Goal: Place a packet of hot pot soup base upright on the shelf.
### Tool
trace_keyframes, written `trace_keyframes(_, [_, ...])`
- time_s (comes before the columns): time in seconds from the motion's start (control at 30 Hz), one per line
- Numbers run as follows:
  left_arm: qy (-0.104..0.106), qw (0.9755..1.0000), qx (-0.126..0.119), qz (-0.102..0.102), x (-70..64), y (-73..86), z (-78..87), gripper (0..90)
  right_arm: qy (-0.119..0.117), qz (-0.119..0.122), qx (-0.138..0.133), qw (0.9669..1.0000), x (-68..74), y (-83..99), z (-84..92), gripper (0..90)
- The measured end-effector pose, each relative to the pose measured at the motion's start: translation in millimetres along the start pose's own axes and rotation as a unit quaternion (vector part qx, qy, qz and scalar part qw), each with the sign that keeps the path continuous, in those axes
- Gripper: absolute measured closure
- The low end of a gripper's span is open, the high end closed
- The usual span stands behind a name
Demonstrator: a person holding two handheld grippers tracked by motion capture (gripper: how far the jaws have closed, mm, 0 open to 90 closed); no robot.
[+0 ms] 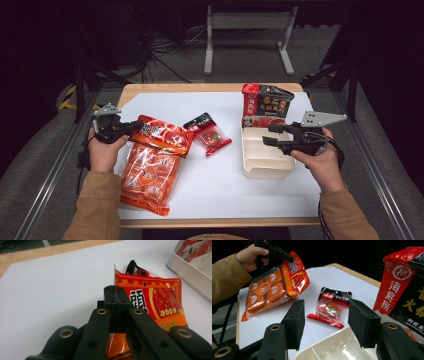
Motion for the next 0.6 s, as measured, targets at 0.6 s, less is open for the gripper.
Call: trace_keyframes(0.6, [0.009,0.9959,-0.069,-0.058,-45.5,-23.3,50.7,90.0,-0.021,-0.002,-0.036,0.9991,20.5,-22.6,2.6,48.4])
Point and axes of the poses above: each handheld gripper's, and its own axes: z roughly backward along the jaws, y roughly out of its underside, x roughly to its left, the point moved 8 cm from there along -z, roughly forward along the jaws, and after that the axes turned 15 degrees about x, right-handed, at the moved point
